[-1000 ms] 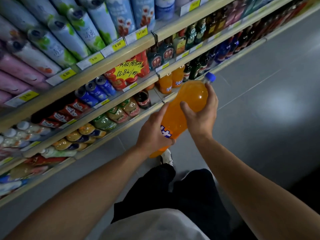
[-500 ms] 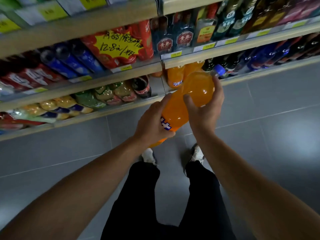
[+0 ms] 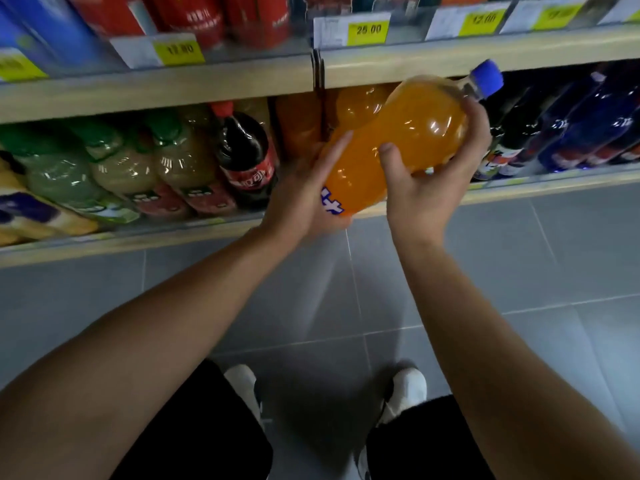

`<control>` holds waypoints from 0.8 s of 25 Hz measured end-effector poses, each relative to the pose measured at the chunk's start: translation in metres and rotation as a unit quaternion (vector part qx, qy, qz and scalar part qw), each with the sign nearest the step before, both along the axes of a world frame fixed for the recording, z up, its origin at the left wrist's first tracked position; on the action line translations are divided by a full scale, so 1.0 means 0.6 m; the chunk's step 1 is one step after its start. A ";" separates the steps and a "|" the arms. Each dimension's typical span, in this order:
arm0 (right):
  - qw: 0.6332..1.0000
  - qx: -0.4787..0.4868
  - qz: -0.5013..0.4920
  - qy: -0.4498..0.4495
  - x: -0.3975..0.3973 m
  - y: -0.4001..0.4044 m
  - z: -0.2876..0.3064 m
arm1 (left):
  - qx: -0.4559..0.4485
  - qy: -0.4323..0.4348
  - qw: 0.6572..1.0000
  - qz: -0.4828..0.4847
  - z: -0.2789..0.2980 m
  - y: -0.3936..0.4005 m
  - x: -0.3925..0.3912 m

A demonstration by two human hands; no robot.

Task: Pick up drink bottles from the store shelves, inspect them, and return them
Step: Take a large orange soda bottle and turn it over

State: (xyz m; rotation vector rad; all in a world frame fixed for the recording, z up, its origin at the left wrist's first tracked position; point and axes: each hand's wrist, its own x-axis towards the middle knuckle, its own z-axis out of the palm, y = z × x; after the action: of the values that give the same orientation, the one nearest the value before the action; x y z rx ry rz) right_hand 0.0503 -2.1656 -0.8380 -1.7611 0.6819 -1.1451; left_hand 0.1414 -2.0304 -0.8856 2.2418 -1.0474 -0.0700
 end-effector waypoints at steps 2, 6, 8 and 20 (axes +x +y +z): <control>0.999 0.006 -0.024 -0.041 0.021 -0.005 -0.061 | 0.000 -0.042 0.999 -0.025 -0.057 -0.012 0.039; 0.993 0.023 -0.045 -0.110 0.060 0.000 -0.148 | 0.010 -0.092 0.994 -0.054 -0.137 -0.025 0.101; 0.991 0.014 -0.046 -0.121 0.074 0.001 -0.180 | 0.011 -0.111 0.992 -0.055 -0.169 -0.029 0.124; 0.995 -0.065 -0.016 -0.067 0.126 -0.004 -0.284 | -0.060 -0.103 0.993 0.022 -0.307 -0.036 0.148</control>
State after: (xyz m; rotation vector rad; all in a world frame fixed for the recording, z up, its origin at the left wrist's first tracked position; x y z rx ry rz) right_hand 0.1256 -2.1680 -1.0081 -1.7667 0.5669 -1.3431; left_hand 0.2304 -2.0522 -1.0698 2.1949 -1.0770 0.2422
